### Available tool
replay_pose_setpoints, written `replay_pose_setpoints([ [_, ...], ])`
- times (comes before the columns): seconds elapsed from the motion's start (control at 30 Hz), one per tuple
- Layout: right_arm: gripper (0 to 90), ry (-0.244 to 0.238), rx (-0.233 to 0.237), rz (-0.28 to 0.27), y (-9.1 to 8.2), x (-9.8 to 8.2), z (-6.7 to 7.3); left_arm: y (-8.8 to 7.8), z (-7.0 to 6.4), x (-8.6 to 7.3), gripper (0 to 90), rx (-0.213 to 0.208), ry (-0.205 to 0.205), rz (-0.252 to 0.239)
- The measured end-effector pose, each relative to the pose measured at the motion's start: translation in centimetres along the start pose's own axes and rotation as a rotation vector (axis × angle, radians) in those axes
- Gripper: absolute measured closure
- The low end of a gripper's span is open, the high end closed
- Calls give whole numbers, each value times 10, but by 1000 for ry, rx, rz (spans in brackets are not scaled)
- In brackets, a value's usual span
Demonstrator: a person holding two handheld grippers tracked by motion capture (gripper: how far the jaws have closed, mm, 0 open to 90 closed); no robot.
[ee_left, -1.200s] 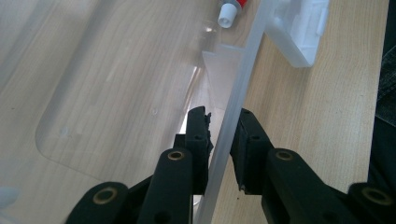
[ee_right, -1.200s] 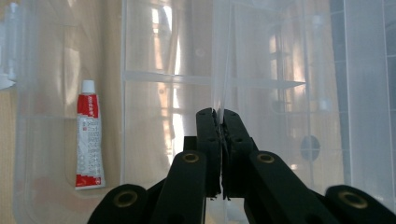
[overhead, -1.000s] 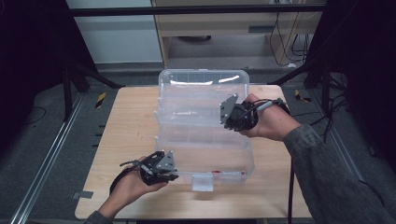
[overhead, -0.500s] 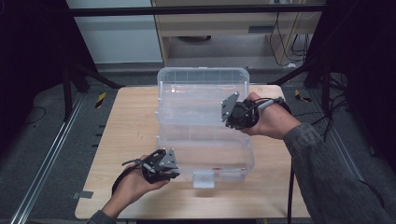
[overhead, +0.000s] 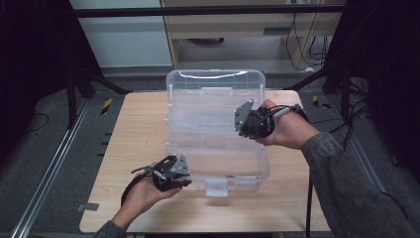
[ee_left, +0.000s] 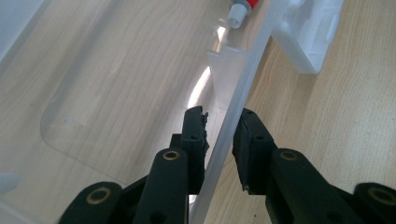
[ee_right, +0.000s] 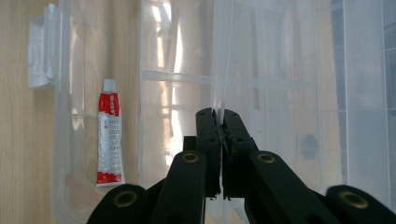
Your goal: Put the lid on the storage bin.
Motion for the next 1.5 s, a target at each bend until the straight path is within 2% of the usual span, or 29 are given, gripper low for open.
replay_pose_setpoints([
  [0.2,874,-8,9,-17,-1,-2,10,0,0,0,740,-2,2,3],
  [0.23,874,-10,10,-19,-1,-3,12,0,-2,0,740,-6,-27,3],
  [0.37,872,-19,7,-22,-1,-4,20,0,-3,-1,738,-3,-31,0],
  [0.47,870,-18,12,-18,-1,-5,25,0,0,0,738,6,4,2],
  [0.8,866,-13,13,-23,0,-9,31,0,-1,0,734,9,12,-4],
  [0.83,866,-12,15,-19,0,-9,32,0,-4,-1,734,1,-24,-8],
  [0.87,866,-12,15,-19,0,-9,32,0,-4,-1,734,1,-24,-8],
  [0.9,867,-11,15,-17,0,-9,32,0,-3,-1,734,3,-13,-10],
  [1.0,866,-10,24,-14,1,-9,34,0,-4,-2,734,2,-22,-12],
  [1.03,866,-11,28,-13,1,-10,35,0,-1,-1,733,10,20,-12],
  [1.33,866,-11,47,-9,2,-11,40,0,-1,-1,731,7,14,-14],
  [1.4,866,-15,47,-11,2,-11,40,0,-1,-1,730,5,10,-16],
  [1.43,865,-15,47,-13,2,-11,41,0,-3,-2,730,0,-27,-17],
  [1.5,864,-13,47,-10,2,-11,41,1,-4,-2,727,-2,-40,-16],
])
Point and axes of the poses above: each handheld gripper's, and its own axes: y roughly forward along the jaws, x roughly out of its top, z roughly to its left, the point moved 5 cm from there along y, roughly forward along the jaws, and after that the axes turned 9 degrees about z, right-handed, at the moved point
